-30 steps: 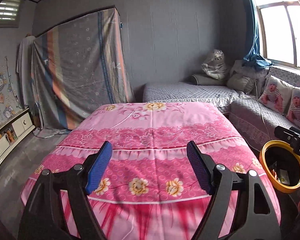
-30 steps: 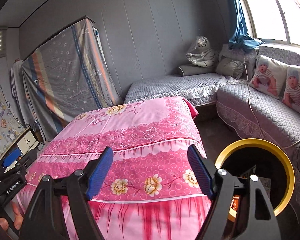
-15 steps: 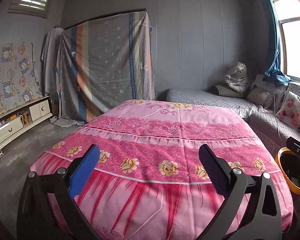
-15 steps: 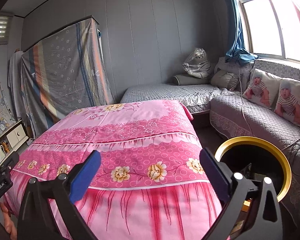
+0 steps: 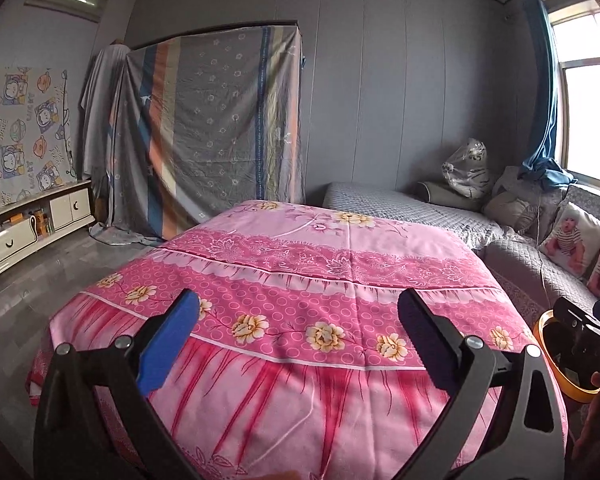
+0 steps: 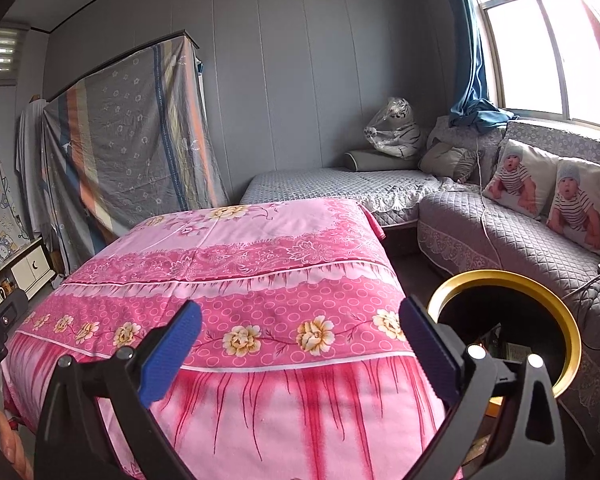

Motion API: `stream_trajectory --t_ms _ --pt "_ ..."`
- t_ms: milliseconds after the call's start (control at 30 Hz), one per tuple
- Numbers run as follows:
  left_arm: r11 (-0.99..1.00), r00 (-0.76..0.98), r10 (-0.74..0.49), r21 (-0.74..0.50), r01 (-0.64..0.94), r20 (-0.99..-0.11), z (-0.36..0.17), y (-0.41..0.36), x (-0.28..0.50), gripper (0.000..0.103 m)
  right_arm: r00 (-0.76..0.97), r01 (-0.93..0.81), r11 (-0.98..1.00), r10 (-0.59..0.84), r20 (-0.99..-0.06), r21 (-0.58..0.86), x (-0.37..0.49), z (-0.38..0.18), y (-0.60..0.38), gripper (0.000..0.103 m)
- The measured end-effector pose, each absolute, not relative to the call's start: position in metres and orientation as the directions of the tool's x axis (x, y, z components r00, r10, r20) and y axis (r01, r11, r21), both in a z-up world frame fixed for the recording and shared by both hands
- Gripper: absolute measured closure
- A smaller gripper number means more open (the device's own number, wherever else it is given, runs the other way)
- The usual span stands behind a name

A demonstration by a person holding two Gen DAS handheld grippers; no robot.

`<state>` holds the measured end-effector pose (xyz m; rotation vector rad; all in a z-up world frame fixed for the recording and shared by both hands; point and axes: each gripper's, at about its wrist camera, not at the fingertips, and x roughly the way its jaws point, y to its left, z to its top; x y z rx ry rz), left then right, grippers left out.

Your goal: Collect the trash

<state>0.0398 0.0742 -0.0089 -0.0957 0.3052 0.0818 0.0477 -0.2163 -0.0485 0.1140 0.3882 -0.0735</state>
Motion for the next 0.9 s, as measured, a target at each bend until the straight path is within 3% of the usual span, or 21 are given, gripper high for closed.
stream_trajectory --t_ms 900 --pt "0.995 0.947 0.063 -0.059 -0.086 -0.316 -0.009 0.064 0.046 0.008 0.92 0.097 0.99 -0.051 -0.389 0.1 0.049 -0.049 -0.22 0.008"
